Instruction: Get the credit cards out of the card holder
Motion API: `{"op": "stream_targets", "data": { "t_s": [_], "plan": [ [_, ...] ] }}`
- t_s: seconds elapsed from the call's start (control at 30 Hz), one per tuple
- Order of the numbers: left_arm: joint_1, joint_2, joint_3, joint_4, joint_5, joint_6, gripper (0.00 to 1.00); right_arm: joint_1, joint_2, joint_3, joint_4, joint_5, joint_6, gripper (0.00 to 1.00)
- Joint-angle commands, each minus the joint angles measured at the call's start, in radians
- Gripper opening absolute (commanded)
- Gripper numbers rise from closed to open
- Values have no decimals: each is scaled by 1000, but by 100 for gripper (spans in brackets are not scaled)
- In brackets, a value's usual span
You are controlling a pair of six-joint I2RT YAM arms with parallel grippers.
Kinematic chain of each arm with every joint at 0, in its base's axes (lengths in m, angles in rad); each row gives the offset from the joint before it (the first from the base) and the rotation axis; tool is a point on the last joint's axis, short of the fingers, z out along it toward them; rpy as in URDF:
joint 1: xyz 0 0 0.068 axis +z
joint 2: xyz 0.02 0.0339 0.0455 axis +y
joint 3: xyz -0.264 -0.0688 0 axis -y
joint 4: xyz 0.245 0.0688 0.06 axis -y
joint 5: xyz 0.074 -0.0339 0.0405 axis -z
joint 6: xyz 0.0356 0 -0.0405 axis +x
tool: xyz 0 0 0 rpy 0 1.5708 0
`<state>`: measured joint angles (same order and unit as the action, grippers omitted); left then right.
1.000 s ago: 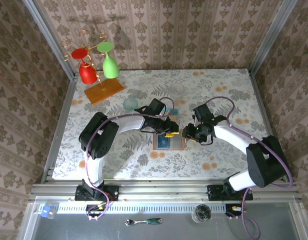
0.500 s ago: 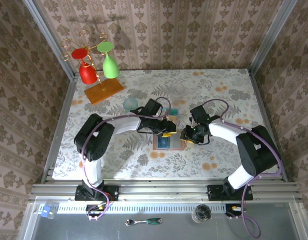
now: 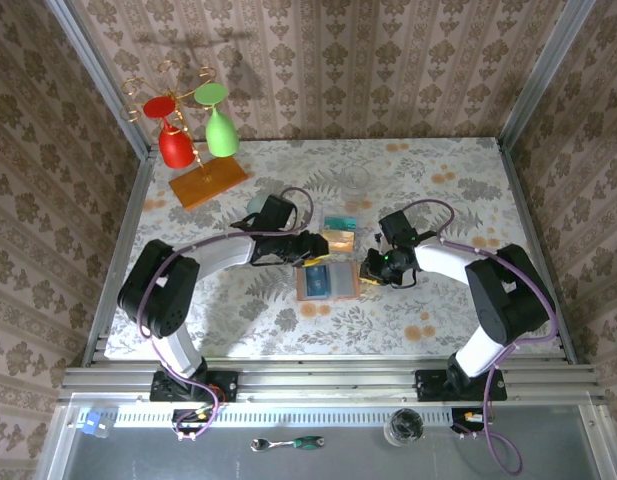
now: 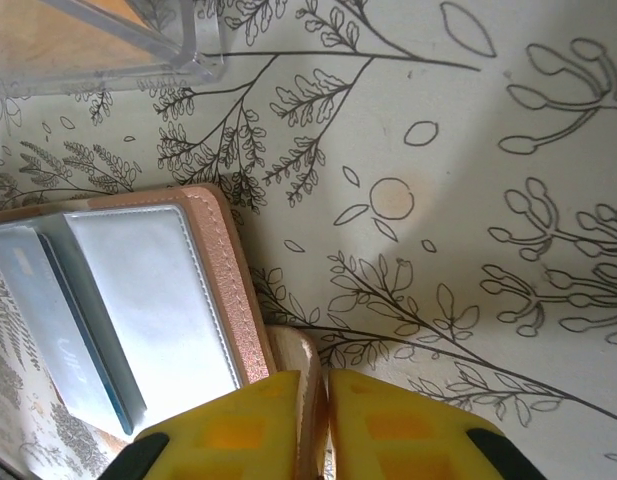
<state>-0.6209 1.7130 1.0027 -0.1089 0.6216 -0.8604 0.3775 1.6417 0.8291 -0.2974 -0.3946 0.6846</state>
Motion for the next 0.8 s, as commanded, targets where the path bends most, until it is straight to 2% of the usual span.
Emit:
{"op": "stream_targets", "data": {
  "t_s": [0.0, 0.43, 0.77],
  "plan": [
    [24, -50, -38, -37, -26, 37, 38, 6, 10, -2, 18, -36, 23, 14],
    [99, -126, -140, -78, -42, 89, 35, 29, -4, -5, -22, -18, 43, 12],
    [99, -115, -207, -35, -41, 81, 27, 33, -74, 59, -126, 42, 28, 25]
  ]
}}
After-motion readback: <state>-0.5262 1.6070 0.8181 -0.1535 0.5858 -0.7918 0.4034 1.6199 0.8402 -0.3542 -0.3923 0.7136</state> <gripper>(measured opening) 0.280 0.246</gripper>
